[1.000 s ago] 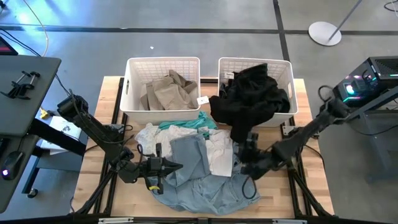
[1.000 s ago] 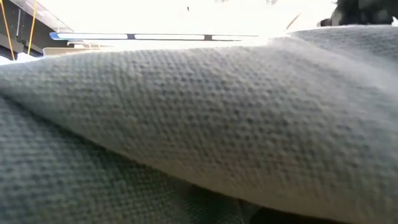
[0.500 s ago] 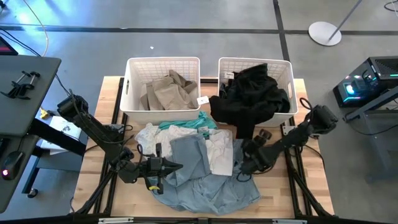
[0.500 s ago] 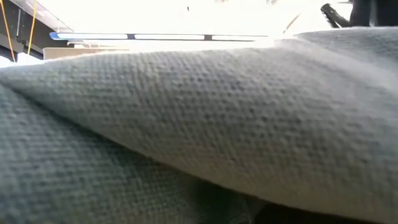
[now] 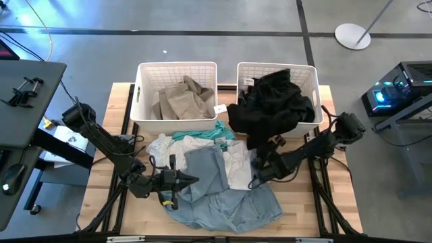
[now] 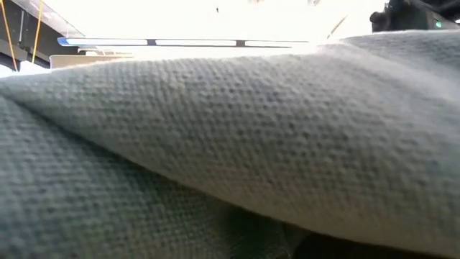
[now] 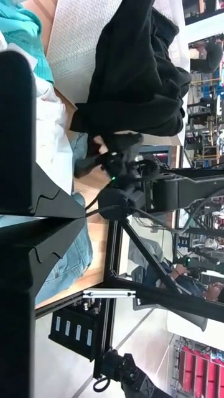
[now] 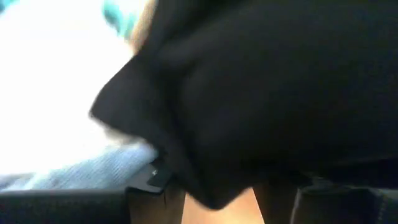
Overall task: Sort clothes
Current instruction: Put the black shirt into the right white laundry bin
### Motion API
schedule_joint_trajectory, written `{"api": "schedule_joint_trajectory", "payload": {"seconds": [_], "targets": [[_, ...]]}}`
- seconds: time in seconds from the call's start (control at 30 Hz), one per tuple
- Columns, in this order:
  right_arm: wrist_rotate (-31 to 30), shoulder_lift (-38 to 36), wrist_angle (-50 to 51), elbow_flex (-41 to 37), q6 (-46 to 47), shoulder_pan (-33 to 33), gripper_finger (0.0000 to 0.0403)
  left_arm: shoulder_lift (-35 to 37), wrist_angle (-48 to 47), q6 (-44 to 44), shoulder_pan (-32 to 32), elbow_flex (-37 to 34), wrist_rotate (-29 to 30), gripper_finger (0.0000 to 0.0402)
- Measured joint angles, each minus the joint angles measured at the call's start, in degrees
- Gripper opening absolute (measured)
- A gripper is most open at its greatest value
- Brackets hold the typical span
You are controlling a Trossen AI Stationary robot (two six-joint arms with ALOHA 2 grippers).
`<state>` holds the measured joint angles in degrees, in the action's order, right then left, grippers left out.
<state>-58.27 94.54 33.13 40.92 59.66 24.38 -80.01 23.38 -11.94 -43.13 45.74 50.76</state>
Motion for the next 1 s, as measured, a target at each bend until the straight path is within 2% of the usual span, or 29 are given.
{"api": "schedule_joint_trajectory", "payload": {"seconds": [0.1, 0.2, 0.4, 0.53, 0.77, 0.87, 1.0], "targets": [[-9.6, -0.4, 1.8, 3.1, -1.0, -0.4, 0.0149, 0.0, 0.0, 0.0, 0.0, 0.0, 0.0, 0.0000], [-15.5, -1.9, 5.9, 7.9, -5.4, -1.0, 0.0149, 0.0, 0.0, 0.0, 0.0, 0.0, 0.0, 0.0000], [-17.7, -6.5, 15.2, 19.8, -16.6, -4.2, 0.0149, 0.0, 0.0, 0.0, 0.0, 0.0, 0.0, 0.0000], [-17.8, -9.4, 22.8, 28.5, -22.0, -8.7, 0.0149, 0.0, 0.0, 0.0, 0.0, 0.0, 0.0, 0.0000], [-12.2, -13.9, 31.5, 38.5, -30.7, -22.7, 0.0149, 0.0, -0.2, 0.0, -0.2, 0.0, 0.0, 0.0000], [-8.4, -15.1, 33.6, 39.0, -32.8, -31.1, 0.0149, 0.0, -0.2, 0.0, -0.4, 0.0, 0.0, 0.0000], [1.5, -15.3, 35.1, 36.1, -33.2, -41.7, 0.0149, 0.0, -1.0, -0.7, -0.4, 0.0, 0.0, 0.0000]]}}
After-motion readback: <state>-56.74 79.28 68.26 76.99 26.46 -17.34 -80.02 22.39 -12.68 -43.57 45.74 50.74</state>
